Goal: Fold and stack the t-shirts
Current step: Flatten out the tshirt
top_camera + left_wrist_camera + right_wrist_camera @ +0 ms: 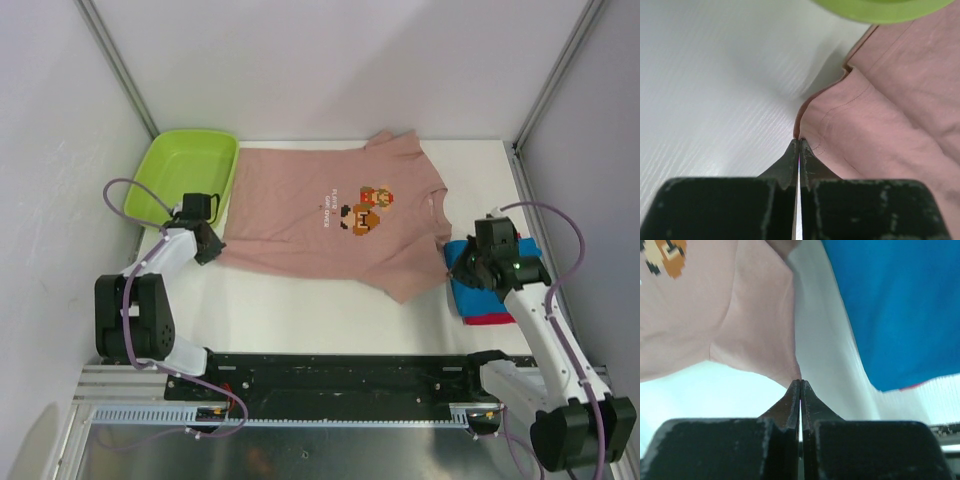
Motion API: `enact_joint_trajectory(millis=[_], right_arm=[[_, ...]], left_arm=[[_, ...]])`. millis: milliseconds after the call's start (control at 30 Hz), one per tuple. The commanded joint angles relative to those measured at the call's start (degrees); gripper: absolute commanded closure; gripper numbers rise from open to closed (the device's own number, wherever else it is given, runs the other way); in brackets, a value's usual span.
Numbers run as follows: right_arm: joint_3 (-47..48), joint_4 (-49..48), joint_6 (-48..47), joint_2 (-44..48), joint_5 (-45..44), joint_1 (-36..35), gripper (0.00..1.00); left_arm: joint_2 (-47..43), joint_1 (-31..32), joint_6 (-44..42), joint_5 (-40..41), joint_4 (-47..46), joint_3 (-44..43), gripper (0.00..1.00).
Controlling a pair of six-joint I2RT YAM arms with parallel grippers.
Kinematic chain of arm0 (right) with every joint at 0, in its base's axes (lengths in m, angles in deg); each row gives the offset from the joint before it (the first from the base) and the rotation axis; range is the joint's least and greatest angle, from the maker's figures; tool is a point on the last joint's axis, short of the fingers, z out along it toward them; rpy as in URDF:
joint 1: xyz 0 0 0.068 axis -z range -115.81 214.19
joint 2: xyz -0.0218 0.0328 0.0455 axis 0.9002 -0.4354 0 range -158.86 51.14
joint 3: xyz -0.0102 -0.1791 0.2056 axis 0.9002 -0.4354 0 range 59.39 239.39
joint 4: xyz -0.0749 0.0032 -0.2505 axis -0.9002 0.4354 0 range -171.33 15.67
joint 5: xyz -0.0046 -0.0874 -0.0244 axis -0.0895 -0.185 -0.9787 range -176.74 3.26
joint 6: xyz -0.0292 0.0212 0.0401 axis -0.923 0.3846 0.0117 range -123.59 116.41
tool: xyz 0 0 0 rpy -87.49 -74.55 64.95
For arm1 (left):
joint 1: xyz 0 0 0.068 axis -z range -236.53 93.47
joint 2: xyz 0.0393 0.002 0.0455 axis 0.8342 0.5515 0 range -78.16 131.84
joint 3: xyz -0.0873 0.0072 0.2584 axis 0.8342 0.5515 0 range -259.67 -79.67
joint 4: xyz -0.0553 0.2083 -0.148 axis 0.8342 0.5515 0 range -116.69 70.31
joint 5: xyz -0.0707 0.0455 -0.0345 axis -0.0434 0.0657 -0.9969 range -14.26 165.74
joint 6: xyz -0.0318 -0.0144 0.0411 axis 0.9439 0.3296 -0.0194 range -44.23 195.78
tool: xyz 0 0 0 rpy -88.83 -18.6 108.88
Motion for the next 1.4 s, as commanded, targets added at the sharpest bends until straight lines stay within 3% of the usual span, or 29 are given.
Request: enact_joint_trajectory(millis=[0, 300, 567, 833, 1100, 1200, 1367], right_arm=[[-1.98, 9.08, 3.27, 5.10, 2.94, -0.49, 1.00], [-5.11, 12.43, 4.97, 7.56, 4.18, -3.59, 1.00], [-6.57, 12.40, 10.01, 6.47, -0.42, -11.43, 1.00], [-2.88, 11.86, 10.74, 5.61, -1.44, -12.08, 1.00], [0.40, 13.53, 10.06, 5.05, -3.29, -12.10, 1.00], [0.68, 14.23, 9.87, 5.40, -3.88, -12.03, 1.00], [1.40, 14.62, 9.71, 5.61, -3.62, -12.00, 1.00]], left_arm=[[-3.36, 0.18, 1.39, 2.33, 0.51, 2.59, 1.00], [-3.03, 0.18, 0.54, 1.83, 0.87, 3.15, 1.00], [-1.48, 0.18, -0.13, 1.50, 1.06, 1.71, 1.00], [-1.52, 0.10, -0.72, 1.07, 1.21, 2.49, 1.00], [-4.80, -0.14, -0.12, -1.72, 1.33, 3.50, 0.71], [-5.83, -0.36, 1.45, -2.25, 1.42, 4.98, 0.69], [-5.33, -0.42, 5.05, -1.40, 1.34, 7.45, 0.75]])
